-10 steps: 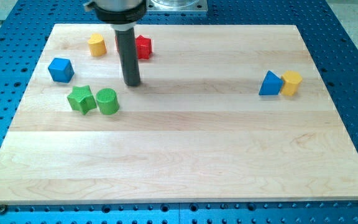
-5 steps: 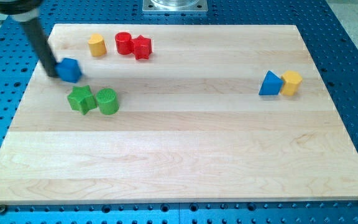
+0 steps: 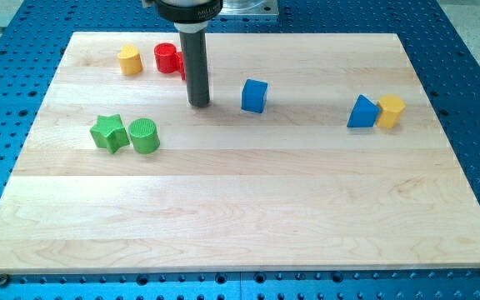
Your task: Move the cube into the traingle
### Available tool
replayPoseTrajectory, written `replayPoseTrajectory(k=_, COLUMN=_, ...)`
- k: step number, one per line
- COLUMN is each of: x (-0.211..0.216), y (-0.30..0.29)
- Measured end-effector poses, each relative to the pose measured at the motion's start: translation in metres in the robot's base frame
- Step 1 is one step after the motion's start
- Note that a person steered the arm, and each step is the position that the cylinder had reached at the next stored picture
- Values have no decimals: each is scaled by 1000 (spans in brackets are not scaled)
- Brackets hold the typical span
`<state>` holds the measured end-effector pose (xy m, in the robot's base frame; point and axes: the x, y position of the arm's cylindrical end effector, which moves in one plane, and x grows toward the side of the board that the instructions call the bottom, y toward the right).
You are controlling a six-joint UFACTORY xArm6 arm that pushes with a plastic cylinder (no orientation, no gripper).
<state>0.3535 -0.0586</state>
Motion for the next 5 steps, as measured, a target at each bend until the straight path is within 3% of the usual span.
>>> replayPoseTrajectory(k=3, x=2, y=97)
replayPoseTrajectory(k=5, x=37, y=132)
